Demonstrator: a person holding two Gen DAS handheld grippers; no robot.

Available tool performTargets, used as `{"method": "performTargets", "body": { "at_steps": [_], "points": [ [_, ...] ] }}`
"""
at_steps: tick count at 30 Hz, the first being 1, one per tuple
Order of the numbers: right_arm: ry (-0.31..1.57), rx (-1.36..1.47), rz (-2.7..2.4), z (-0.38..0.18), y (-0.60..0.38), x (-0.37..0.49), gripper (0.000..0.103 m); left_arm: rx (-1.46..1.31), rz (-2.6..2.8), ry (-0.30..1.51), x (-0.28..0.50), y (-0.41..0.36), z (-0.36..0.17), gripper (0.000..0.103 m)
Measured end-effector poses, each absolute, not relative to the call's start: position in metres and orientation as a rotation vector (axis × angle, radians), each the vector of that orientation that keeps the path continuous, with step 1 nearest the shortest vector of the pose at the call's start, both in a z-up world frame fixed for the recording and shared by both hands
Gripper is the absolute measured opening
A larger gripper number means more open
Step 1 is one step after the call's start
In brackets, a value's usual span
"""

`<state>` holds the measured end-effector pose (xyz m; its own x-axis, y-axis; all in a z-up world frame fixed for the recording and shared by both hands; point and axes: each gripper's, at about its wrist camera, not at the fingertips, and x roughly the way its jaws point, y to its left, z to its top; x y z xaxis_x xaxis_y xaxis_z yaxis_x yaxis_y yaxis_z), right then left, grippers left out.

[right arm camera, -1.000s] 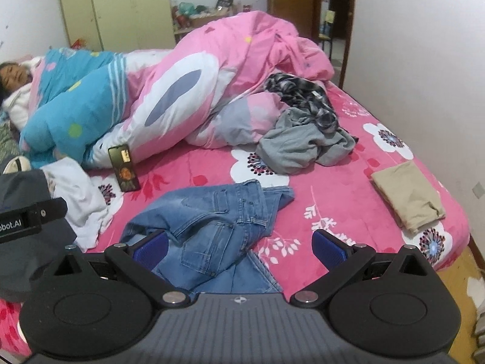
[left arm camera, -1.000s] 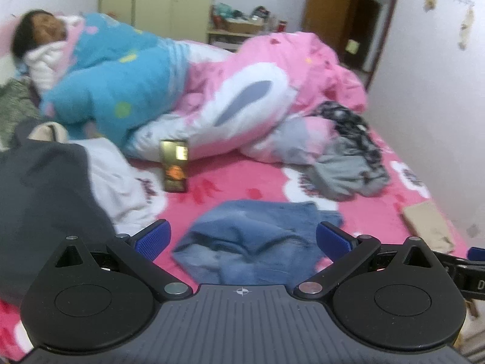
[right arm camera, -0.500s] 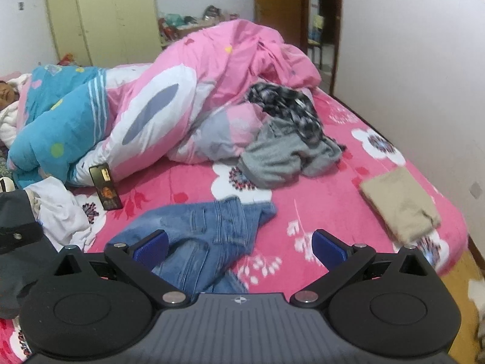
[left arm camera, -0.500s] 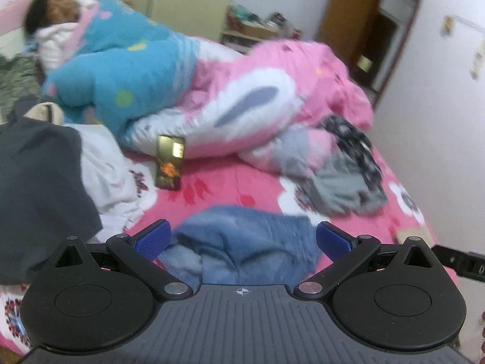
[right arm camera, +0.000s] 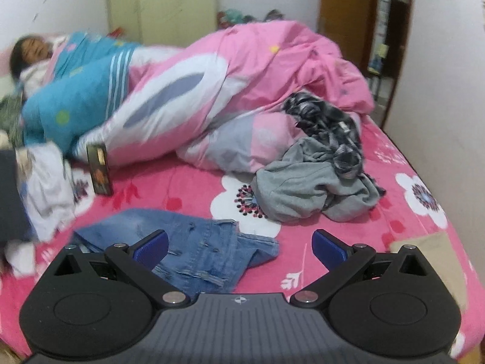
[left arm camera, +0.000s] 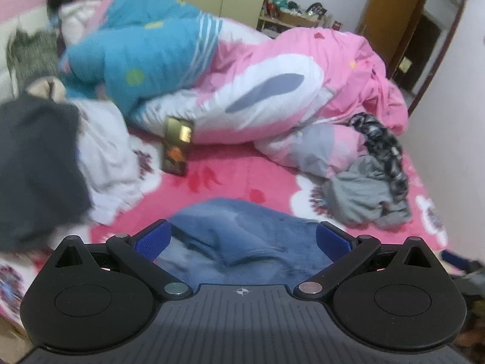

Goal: Fold clothes
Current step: 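Move both grippers down toward the blue jeans waistband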

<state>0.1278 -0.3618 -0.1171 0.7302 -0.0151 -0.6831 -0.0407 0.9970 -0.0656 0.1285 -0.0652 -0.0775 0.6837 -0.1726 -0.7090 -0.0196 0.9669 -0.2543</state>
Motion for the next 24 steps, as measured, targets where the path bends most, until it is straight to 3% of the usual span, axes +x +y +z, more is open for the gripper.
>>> {"method": "performTargets", "body": {
  "at_steps": [4,9,15,17,20,23,24],
  "points": [
    [0.752,-0.020,-0.046,-0.141,-0.399,0.159,0.103,-0.288,-0.128,0.832,0.147,-0.081,-0.116,0.103],
    [0.886,0.015,-0.168,-0.204,-0.437,0.182,0.103,-0.030,-0.118,0.884,0.180,-0.128,-0.198,0.102],
    [0.985,0.195,-0.175,-0.265,-0.441,0.189,0.100,0.223,-0.401,0.874,0.188,-0.171,-0.263,0.093],
    [1.000,0.353,-0.121,-0.281,-0.439,0.192,0.094,0.294,-0.521,0.882,0.185,-0.182,-0.278,0.091],
    [1.049,0.610,-0.033,-0.313,-0.437,0.203,0.070,0.430,-0.681,0.891,0.176,-0.198,-0.303,0.089],
    [1.092,0.765,-0.002,-0.340,-0.433,0.209,0.063,0.603,-0.769,0.844,0.162,-0.215,-0.323,0.088],
    [1.095,0.786,-0.003,-0.345,-0.432,0.210,0.063,0.600,-0.767,0.841,0.163,-0.214,-0.323,0.081]
  ]
}}
